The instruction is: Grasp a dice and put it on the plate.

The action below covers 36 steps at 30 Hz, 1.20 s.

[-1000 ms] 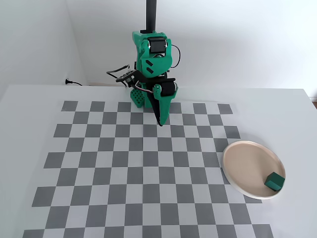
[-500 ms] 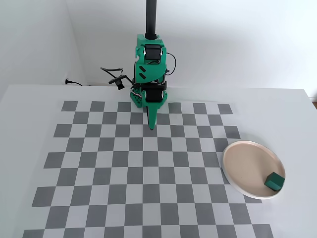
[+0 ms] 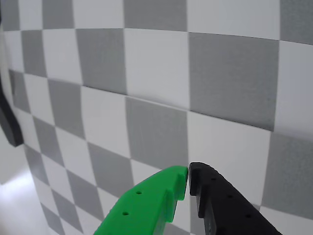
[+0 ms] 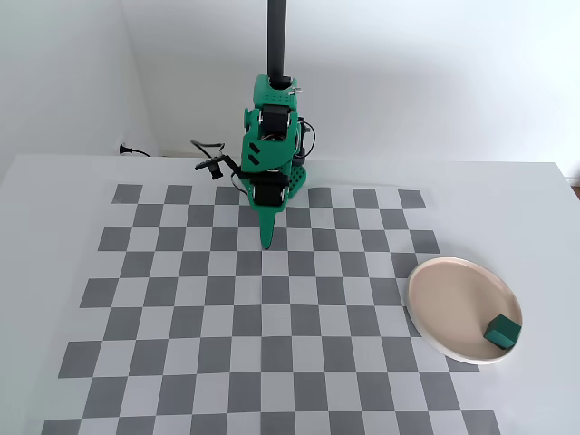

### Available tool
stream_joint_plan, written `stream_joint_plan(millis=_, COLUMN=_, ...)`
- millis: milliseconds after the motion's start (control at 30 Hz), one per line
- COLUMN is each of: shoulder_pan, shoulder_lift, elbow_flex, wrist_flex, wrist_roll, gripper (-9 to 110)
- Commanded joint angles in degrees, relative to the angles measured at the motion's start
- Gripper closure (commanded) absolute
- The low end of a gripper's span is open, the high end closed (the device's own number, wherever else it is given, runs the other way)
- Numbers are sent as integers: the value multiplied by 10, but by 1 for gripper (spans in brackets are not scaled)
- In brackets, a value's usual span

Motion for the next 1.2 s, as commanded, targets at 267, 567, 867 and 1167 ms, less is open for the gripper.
stream_joint_plan(millis=267, shoulder_pan=-22, shoulder_lift=4, elbow_flex=-1, wrist_flex=-28, wrist_roll=-48, gripper=106)
stream_joint_plan(millis=567, shoulder_pan=0, shoulder_lift=4, elbow_flex=4, wrist_flex=-44, wrist_roll=-13, gripper=106)
stream_joint_plan(millis=867, shoulder_pan=-2, shoulder_lift=4, elbow_flex=4, wrist_flex=-45, wrist_roll=-17, gripper=106)
stream_joint_plan(millis=1167, shoulder_pan=-2, shoulder_lift=4, elbow_flex=4, wrist_flex=-45, wrist_roll=-17, gripper=106)
